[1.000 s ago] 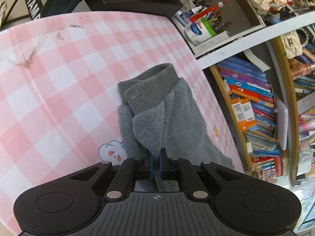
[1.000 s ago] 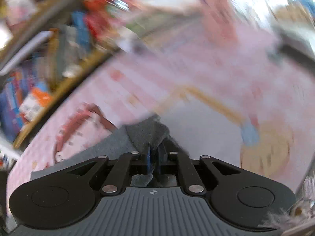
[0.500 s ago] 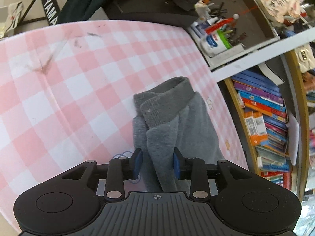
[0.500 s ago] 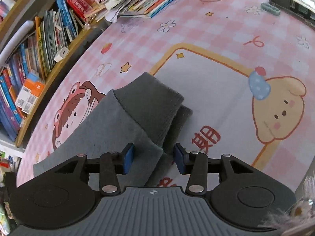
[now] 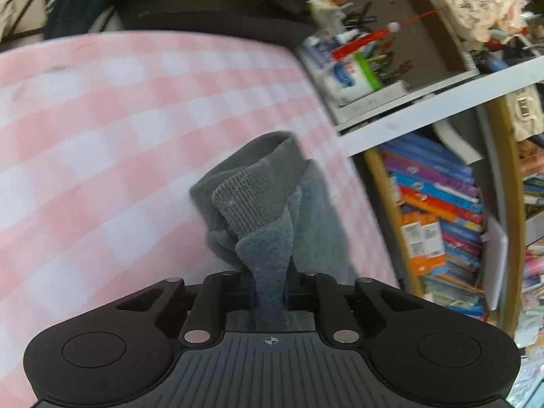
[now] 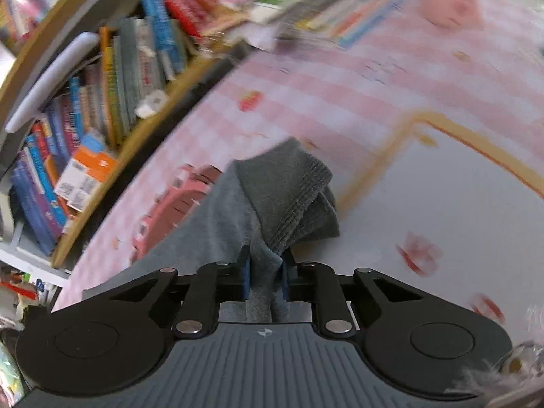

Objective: Fold clothes

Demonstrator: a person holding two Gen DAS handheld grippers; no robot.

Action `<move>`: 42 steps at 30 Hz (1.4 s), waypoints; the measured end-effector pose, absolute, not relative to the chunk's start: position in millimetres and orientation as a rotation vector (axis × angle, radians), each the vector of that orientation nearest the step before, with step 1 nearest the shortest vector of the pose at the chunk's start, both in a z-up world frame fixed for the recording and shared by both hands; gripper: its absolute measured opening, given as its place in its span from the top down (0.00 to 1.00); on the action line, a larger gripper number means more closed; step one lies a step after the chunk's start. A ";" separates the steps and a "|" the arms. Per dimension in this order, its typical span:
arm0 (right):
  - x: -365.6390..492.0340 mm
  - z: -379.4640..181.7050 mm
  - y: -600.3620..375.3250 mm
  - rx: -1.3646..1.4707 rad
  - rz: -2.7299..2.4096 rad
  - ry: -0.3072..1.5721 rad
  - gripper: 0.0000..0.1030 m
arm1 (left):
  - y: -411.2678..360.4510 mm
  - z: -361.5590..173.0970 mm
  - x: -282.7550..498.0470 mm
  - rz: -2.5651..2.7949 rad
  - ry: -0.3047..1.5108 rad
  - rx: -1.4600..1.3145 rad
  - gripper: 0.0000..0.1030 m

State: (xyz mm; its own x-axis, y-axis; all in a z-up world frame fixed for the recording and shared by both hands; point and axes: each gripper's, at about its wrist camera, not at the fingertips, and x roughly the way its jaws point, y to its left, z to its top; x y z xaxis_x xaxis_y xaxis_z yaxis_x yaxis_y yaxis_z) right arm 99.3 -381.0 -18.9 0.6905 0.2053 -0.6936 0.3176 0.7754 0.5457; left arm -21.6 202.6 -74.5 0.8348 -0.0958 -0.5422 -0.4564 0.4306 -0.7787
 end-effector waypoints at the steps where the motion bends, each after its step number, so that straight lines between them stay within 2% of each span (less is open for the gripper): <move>1: 102.9 -11.1 -378.4 0.692 -0.045 0.791 0.86 | 201.2 -64.6 -18.6 0.211 0.528 -1.102 0.90; 5: 99.2 13.1 -373.2 0.644 0.003 0.663 0.86 | 201.5 -39.0 -28.9 0.134 0.399 -1.085 0.91; 11: 98.4 -31.1 -380.4 0.565 -0.090 0.840 0.84 | 214.2 -81.4 -38.8 0.281 0.568 -1.089 0.91; 13: 95.0 -34.2 -379.6 0.553 -0.110 0.839 0.79 | 213.9 -85.1 -44.8 0.298 0.562 -1.109 0.84; 14: 93.1 -35.0 -379.2 0.547 -0.121 0.835 0.71 | 213.5 -84.4 -46.4 0.300 0.563 -1.108 0.82; 15: 90.5 -33.6 -378.0 0.540 -0.128 0.830 0.62 | 213.0 -81.2 -47.7 0.301 0.567 -1.090 0.76; 16: 87.7 -31.6 -376.5 0.532 -0.135 0.824 0.58 | 211.8 -77.3 -48.0 0.306 0.572 -1.067 0.68; 20: 76.4 -23.6 -370.5 0.501 -0.161 0.802 0.40 | 205.2 -65.7 -51.3 0.320 0.560 -1.016 0.60; 21: 73.6 -21.6 -369.0 0.493 -0.167 0.796 0.37 | 203.3 -64.8 -52.8 0.326 0.560 -1.012 0.55; 32: 57.2 0.2 -321.3 0.283 -0.030 0.742 0.17 | 182.5 -66.8 -51.9 0.322 0.631 -0.987 0.43; 42: 58.5 1.0 -253.5 0.030 0.242 0.760 0.12 | 179.1 -69.7 -51.8 0.315 0.630 -0.990 0.43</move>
State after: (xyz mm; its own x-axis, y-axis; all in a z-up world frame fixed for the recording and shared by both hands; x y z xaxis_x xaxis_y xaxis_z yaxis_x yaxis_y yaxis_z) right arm 58.5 -253.5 1.1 0.6985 0.2282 -0.6782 -0.2069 0.9717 0.1138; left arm -51.8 179.1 -69.7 0.7810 -0.0322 -0.6237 -0.5186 0.5231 -0.6764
